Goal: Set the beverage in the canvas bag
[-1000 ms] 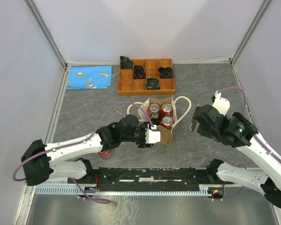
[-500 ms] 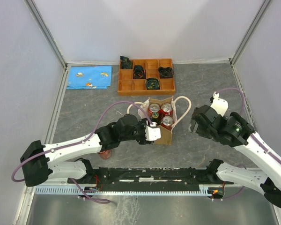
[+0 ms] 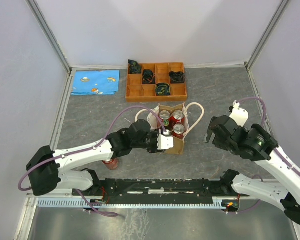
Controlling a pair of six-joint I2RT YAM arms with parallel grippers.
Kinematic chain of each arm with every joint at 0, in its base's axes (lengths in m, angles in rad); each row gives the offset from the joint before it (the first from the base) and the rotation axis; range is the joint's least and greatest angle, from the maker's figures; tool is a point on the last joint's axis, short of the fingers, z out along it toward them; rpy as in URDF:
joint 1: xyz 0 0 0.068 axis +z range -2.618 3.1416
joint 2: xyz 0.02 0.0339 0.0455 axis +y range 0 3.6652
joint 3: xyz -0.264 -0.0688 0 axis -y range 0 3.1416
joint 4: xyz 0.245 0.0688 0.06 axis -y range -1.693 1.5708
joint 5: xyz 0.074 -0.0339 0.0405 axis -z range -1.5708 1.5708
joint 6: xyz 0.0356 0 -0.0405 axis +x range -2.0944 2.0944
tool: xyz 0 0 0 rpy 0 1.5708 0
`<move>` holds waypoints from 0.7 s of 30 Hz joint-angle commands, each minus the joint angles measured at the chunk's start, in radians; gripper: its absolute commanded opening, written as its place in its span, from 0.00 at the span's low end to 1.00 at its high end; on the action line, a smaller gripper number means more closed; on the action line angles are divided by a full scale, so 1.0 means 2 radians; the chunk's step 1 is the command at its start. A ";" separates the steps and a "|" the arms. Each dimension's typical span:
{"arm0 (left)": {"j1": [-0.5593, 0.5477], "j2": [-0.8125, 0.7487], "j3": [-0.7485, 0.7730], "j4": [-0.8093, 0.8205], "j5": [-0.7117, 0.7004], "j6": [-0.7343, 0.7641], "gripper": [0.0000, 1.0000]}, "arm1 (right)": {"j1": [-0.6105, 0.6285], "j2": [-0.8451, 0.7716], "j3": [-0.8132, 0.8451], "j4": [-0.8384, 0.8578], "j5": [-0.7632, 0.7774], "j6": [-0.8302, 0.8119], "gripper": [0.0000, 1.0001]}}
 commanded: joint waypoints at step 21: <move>0.001 0.001 0.036 -0.129 0.163 0.081 0.58 | 0.000 0.066 0.128 -0.050 0.067 -0.076 0.94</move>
